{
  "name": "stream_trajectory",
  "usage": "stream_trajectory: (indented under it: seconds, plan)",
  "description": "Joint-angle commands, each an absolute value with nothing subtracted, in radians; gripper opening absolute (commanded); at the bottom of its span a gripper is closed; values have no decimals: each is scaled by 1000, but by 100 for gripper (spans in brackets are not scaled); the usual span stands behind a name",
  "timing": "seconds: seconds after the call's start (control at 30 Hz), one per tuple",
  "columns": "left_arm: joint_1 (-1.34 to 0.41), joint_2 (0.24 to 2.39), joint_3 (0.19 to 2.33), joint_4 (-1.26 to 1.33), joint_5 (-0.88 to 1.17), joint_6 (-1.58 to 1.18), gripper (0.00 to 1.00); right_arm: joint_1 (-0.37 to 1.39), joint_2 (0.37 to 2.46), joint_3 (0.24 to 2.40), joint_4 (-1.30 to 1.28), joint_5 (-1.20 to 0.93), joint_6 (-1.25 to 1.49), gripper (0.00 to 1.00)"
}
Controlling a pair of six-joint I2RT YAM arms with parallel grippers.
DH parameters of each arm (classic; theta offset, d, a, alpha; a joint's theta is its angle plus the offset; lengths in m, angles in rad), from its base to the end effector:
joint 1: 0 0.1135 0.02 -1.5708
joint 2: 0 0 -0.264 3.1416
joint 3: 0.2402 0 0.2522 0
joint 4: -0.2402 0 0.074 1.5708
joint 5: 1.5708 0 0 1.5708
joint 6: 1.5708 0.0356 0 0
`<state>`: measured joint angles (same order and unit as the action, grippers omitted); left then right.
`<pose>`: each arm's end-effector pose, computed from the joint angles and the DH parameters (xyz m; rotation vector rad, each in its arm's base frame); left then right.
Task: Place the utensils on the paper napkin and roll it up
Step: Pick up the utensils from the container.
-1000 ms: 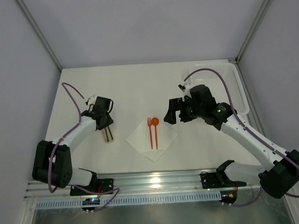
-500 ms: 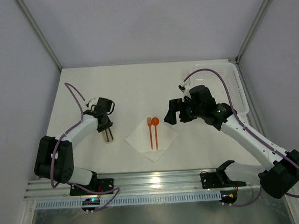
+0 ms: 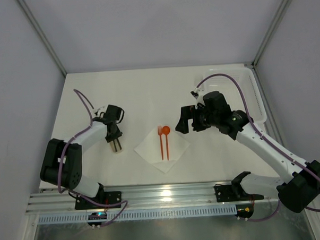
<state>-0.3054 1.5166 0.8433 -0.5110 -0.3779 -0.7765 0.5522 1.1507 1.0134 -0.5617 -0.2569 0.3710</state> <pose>0.2662 -0.0702 0.1721 -0.7056 2.5204 0.1652 0.2049 0.1368 0.3107 -0.3548 2.3367 0.7622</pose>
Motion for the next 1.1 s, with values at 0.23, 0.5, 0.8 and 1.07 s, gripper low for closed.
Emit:
stream_trajectory:
  seconds: [0.23, 0.5, 0.8, 1.07]
  plan:
    - [-299, 1528, 838, -440, -344, -767, 34, 554, 1135, 1019, -546, -261, 359, 99]
    - [-298, 1549, 838, -422, -319, -772, 33, 554, 1137, 1017, -546, -262, 359, 99]
    - [-296, 1540, 819, -422, -328, -776, 30, 554, 1140, 1017, -545, -264, 359, 99]
    - [-296, 1525, 804, -425, -333, -784, 27, 555, 1137, 1015, -543, -262, 359, 99]
